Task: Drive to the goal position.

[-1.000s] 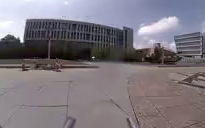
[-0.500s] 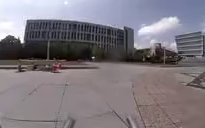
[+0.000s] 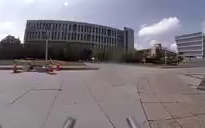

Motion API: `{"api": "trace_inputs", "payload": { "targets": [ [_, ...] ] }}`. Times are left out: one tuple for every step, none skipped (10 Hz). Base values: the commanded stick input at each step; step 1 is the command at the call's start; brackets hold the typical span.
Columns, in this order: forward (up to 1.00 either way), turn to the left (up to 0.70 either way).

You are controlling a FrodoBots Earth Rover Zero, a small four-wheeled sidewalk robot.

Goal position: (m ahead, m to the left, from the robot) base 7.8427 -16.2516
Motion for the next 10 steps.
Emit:
{"api": "trace_inputs", "payload": {
  "targets": [
    [0.7, -0.03],
    [0.7, -0.03],
    [0.7, -0.04],
    [0.7, -0.03],
    [0.7, -0.03],
    [0.7, -0.03],
    [0.7, -0.13],
    [0.7, -0.22],
    [0.7, -0.22],
    [0.7, -0.22]
  ]
}}
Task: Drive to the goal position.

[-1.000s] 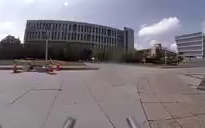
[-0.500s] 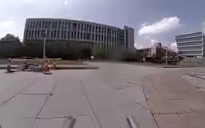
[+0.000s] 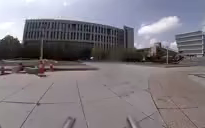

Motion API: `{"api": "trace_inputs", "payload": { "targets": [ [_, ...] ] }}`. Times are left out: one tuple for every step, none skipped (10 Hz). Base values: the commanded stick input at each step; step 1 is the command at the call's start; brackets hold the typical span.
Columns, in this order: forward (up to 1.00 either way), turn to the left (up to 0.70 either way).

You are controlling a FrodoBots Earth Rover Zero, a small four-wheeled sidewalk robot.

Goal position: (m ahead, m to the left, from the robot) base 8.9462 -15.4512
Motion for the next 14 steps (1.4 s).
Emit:
{"api": "trace_inputs", "payload": {
  "targets": [
    [0.7, -0.22],
    [0.7, -0.22],
    [0.7, -0.22],
    [0.7, -0.22],
    [0.7, -0.22],
    [0.7, -0.22],
    [0.7, -0.22],
    [0.7, -0.22],
    [0.7, -0.22],
    [0.7, -0.22],
    [0.7, -0.22],
    [0.7, -0.22],
    [0.7, -0.22],
    [0.7, -0.22]
  ]
}}
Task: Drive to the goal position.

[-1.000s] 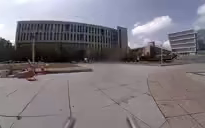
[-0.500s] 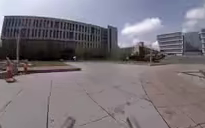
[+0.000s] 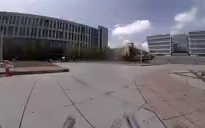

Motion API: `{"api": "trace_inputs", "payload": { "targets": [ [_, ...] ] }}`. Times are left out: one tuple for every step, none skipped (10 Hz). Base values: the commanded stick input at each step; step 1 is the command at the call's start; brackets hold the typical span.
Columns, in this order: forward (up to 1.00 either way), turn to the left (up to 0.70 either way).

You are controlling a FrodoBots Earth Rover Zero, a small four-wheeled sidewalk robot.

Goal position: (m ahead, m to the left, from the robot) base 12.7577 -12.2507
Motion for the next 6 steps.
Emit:
{"api": "trace_inputs", "payload": {
  "targets": [
    [0.7, -0.22],
    [0.7, -0.22],
    [0.7, -0.22],
    [0.7, -0.22],
    [0.7, -0.22],
    [0.7, -0.22]
  ]
}}
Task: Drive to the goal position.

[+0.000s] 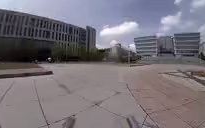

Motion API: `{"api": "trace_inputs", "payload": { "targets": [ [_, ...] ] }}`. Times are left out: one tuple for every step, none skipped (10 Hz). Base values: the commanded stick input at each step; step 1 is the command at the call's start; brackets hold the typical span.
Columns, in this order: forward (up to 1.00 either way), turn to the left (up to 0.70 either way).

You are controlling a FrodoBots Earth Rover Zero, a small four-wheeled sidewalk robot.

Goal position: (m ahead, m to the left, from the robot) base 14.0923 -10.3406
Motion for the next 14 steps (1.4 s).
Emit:
{"api": "trace_inputs", "payload": {
  "targets": [
    [0.7, -0.22],
    [0.7, -0.22],
    [0.7, -0.22],
    [0.7, -0.22],
    [0.7, -0.22],
    [0.7, -0.22],
    [0.7, -0.22],
    [0.7, -0.07],
    [0.7, 0.06],
    [0.7, 0.08],
    [0.7, 0.11],
    [0.7, 0.13],
    [0.7, 0.13],
    [0.7, 0.13]
  ]
}}
